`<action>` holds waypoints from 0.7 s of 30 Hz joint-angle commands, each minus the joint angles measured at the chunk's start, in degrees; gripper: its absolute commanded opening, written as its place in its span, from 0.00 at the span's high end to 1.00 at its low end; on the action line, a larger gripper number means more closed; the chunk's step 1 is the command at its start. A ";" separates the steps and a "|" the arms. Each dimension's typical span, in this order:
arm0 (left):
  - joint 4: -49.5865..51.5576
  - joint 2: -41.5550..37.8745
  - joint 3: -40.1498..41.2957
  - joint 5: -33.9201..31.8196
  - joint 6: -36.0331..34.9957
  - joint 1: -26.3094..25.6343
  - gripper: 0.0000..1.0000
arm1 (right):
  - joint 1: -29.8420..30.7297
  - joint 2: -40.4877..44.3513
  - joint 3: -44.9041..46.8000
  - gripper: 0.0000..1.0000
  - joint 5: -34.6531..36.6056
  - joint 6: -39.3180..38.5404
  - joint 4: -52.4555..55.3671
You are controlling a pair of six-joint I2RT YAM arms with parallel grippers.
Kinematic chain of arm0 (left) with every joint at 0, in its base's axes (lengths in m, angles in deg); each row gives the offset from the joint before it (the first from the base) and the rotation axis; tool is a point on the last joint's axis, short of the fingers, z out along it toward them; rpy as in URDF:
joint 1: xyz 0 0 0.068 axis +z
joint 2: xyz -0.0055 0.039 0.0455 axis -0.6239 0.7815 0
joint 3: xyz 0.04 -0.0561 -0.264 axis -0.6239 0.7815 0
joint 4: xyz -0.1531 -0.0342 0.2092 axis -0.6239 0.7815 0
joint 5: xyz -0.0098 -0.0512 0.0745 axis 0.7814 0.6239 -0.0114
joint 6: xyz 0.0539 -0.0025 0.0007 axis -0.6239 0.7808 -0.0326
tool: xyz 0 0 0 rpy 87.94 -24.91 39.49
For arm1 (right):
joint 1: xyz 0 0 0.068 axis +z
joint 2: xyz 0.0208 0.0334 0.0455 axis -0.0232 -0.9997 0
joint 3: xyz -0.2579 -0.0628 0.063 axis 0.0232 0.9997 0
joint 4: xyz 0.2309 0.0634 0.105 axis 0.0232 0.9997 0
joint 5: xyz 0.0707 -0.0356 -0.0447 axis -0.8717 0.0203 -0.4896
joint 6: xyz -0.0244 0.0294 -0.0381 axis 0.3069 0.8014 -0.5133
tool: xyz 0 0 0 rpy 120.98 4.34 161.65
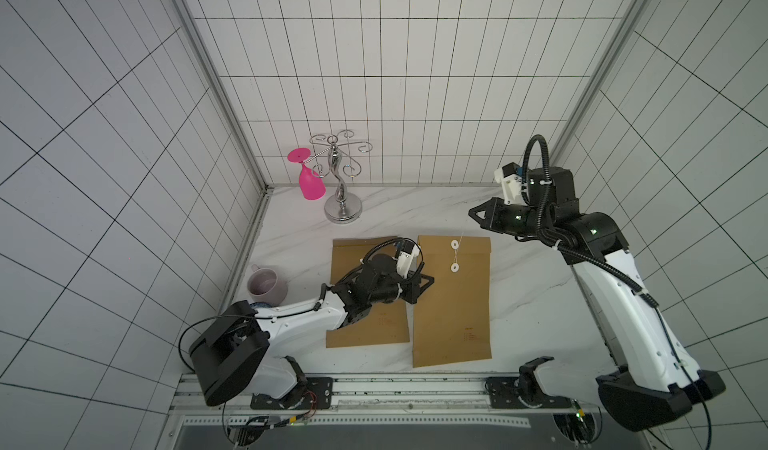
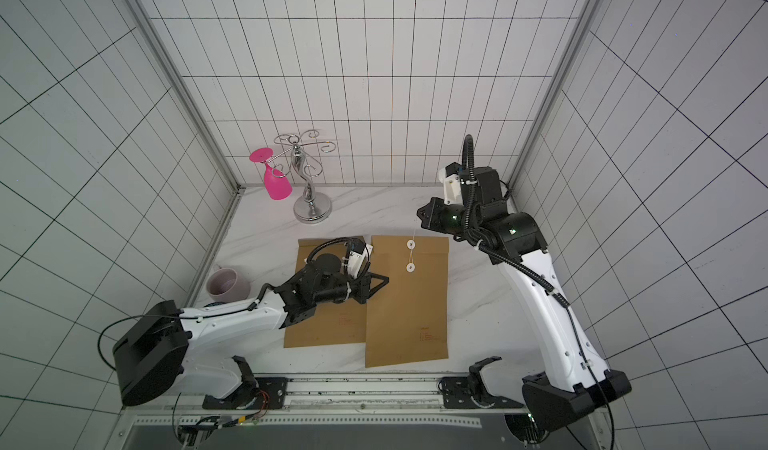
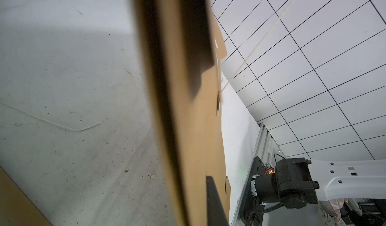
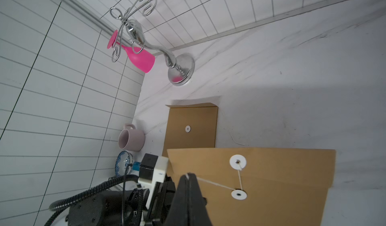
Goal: Open the file bag
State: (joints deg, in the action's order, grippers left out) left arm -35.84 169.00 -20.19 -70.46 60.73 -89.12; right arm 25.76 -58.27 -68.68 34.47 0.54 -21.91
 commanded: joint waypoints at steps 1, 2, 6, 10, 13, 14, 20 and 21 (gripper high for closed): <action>-1.49 0.23 0.05 -0.46 1.18 -0.10 1.00 | 5.62 1.28 3.73 1.00 1.31 3.43 -5.77; -1.74 0.03 0.07 -1.00 1.23 -0.15 1.00 | 7.43 2.19 6.51 1.00 1.13 4.70 -7.26; -1.91 -0.73 0.20 -3.26 1.45 -0.13 1.00 | 14.44 7.10 20.78 1.00 1.75 11.99 -17.39; -3.79 -0.75 0.92 -4.53 2.62 -0.06 1.00 | 22.17 10.08 31.86 1.00 5.25 15.91 -20.40; -6.06 -0.97 1.52 -4.90 4.18 0.16 1.00 | 25.49 13.60 41.32 1.00 6.87 19.22 -22.43; -6.20 -0.97 1.44 -5.06 4.37 0.23 1.00 | 25.99 15.28 44.41 1.00 7.36 20.58 -22.25; -7.14 -1.99 2.09 -6.07 5.37 0.38 1.00 | 26.29 22.95 56.45 1.00 7.89 23.69 -15.40; -7.19 -2.20 2.20 -6.16 5.73 0.51 1.00 | 26.29 23.90 58.49 1.00 7.59 24.32 -14.28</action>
State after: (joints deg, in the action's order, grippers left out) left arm -39.95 168.45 -18.69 -75.03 65.08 -89.08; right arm 51.68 -36.58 -15.16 40.66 21.08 -39.86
